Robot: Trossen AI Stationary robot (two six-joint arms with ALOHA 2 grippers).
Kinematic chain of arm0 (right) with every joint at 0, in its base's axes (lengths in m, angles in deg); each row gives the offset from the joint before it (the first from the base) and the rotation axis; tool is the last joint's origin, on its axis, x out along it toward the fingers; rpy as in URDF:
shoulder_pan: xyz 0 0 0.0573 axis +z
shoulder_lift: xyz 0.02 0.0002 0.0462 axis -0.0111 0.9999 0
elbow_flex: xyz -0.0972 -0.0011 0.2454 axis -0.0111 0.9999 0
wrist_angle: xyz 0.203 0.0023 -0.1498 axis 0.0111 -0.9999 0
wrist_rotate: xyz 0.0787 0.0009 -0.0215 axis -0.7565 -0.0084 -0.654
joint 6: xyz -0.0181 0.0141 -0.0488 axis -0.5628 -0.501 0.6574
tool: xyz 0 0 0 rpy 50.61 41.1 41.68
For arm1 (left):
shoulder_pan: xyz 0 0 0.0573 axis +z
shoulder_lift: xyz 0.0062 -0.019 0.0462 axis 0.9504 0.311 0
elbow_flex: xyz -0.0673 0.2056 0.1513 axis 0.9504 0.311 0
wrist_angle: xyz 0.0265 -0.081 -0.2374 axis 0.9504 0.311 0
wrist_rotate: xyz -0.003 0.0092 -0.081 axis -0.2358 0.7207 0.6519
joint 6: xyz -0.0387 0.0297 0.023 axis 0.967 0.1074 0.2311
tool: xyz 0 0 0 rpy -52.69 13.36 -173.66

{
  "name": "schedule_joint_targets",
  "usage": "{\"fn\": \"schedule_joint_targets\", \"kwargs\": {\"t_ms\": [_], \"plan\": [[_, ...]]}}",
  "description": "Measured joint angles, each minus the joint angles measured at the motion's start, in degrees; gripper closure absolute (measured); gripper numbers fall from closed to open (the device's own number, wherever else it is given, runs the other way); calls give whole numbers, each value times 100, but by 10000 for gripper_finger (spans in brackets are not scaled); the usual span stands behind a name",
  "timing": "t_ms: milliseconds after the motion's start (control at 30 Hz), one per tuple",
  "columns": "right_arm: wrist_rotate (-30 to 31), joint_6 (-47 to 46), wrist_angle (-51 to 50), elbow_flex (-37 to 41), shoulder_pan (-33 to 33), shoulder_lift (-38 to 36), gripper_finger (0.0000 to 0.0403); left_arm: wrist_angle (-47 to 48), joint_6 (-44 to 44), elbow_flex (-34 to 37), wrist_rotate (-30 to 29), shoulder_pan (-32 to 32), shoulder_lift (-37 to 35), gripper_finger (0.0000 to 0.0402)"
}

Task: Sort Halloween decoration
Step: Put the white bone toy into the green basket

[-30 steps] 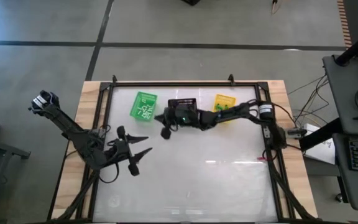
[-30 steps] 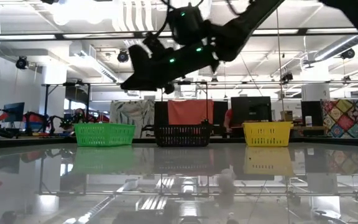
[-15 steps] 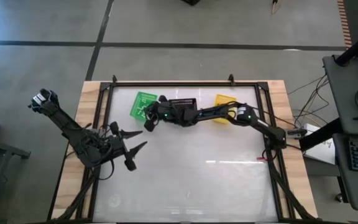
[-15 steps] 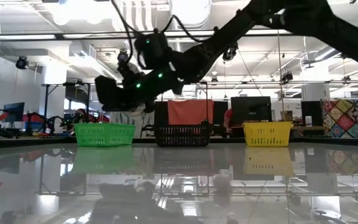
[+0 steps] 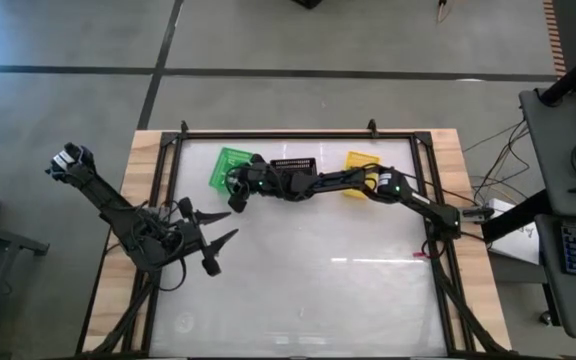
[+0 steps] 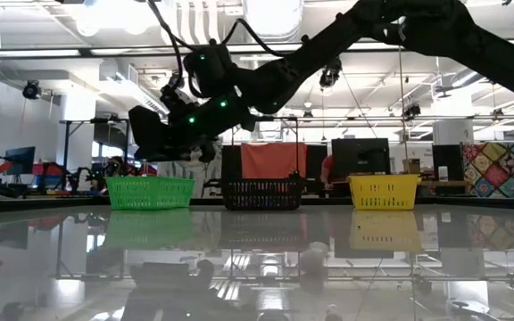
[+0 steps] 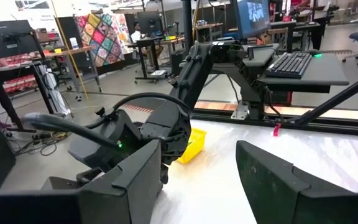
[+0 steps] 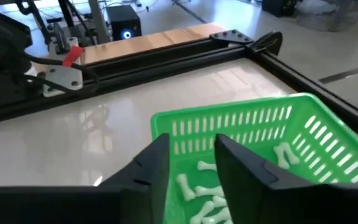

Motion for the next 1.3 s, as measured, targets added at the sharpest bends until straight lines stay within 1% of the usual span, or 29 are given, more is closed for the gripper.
{"fn": "schedule_joint_targets", "kwargs": {"t_ms": [133, 267, 333, 467, 533, 633, 733, 800, 900, 1033, 1133, 1300], "plan": [[-71, -52, -229, -78, 0, -13, 258, 1, 46, 0, 0, 0, 2, 209], [-206, -55, -642, -83, 74, -227, 241, 0, 48, 0, 0, 0, 4, 209], [-230, -3, -933, -83, 130, -439, 239, -3, 48, 1, 2, 0, 4, 209], [-243, 260, -1877, -75, 239, -937, 243, -53, 123, 2, 21, -7, 2, 209], [-218, 427, -2449, -35, 317, -1181, 246, -75, 219, 0, 137, -11, 2, 209], [-220, 616, -3031, 112, 512, -1541, 253, -96, 339, -5, 379, -11, 12, 209], [-227, 618, -2977, 610, 698, -2000, 259, -164, 350, -7, 494, -15, 67, 209], [-123, 618, -2732, 1075, 811, -2359, 264, -244, 348, -7, 496, -15, 96, 209], [132, 609, -2343, 1879, 1032, -2974, 269, -334, 352, -7, 498, -15, 171, 209], [123, 530, -1836, 2973, 1408, -3810, 273, -374, 358, -9, 602, -15, 399, 209], [129, 293, -1723, 3664, 1715, -4383, 272, -370, 357, -9, 1053, 0, 654, 209], [138, -320, -1660, 4502, 2306, -5189, 273, -383, 269, -9, 2276, 23, 1162, 209]]}}
